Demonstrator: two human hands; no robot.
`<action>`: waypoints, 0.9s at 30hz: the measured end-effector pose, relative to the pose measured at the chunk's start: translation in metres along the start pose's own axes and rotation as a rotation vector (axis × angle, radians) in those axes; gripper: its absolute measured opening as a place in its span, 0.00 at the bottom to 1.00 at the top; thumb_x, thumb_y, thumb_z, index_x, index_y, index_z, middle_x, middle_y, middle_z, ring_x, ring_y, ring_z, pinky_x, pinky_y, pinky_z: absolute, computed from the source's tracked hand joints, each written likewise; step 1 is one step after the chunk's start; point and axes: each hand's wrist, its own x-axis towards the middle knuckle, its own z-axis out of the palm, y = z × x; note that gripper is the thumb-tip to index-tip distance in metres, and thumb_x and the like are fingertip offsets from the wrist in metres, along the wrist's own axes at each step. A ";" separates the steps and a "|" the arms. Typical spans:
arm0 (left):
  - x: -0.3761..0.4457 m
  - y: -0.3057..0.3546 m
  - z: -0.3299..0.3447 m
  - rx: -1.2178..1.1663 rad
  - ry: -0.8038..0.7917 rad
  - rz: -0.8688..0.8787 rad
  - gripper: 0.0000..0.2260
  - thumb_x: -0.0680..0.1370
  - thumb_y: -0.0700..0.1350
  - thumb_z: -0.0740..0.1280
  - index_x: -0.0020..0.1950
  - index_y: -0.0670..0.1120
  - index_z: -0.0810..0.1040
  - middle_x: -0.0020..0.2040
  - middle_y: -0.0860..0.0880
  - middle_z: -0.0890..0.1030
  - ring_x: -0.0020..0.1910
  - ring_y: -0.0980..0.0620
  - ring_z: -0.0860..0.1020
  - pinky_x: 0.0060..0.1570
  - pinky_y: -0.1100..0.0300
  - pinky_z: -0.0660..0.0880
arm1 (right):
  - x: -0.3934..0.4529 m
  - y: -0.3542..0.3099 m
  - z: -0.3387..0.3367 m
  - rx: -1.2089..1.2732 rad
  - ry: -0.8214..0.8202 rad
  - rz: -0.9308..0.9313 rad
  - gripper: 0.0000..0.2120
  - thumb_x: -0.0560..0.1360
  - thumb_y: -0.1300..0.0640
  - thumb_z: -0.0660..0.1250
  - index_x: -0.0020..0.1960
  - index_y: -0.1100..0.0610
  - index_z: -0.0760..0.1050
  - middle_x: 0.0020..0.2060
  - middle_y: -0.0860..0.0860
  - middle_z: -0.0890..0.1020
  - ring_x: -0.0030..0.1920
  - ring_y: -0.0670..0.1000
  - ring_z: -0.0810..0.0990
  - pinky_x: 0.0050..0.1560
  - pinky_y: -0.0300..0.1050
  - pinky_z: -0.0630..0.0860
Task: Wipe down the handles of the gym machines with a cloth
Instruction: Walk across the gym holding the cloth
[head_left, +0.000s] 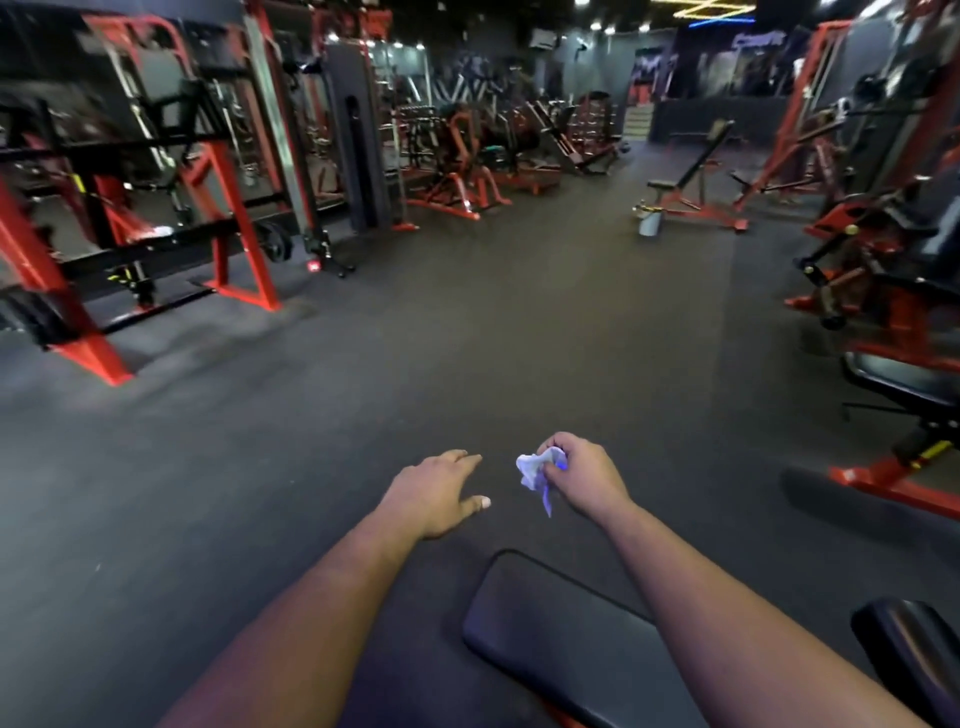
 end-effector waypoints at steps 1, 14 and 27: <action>0.005 -0.007 -0.003 0.008 0.004 -0.007 0.33 0.81 0.64 0.62 0.83 0.54 0.57 0.82 0.52 0.60 0.78 0.47 0.64 0.71 0.48 0.70 | 0.010 -0.005 0.004 -0.002 -0.004 -0.016 0.06 0.68 0.57 0.65 0.41 0.46 0.77 0.35 0.40 0.83 0.36 0.45 0.81 0.35 0.46 0.77; 0.124 -0.102 -0.043 0.025 0.061 -0.051 0.33 0.81 0.66 0.61 0.83 0.55 0.58 0.81 0.53 0.62 0.78 0.49 0.65 0.69 0.48 0.70 | 0.162 -0.049 0.046 0.020 -0.049 -0.050 0.06 0.70 0.56 0.64 0.42 0.46 0.78 0.35 0.37 0.83 0.37 0.43 0.82 0.38 0.47 0.80; 0.287 -0.249 -0.076 0.044 0.049 0.133 0.33 0.81 0.66 0.62 0.82 0.54 0.60 0.80 0.53 0.64 0.76 0.49 0.67 0.68 0.49 0.72 | 0.311 -0.112 0.121 0.078 0.072 0.092 0.07 0.71 0.59 0.63 0.42 0.48 0.77 0.35 0.37 0.84 0.36 0.41 0.82 0.39 0.46 0.79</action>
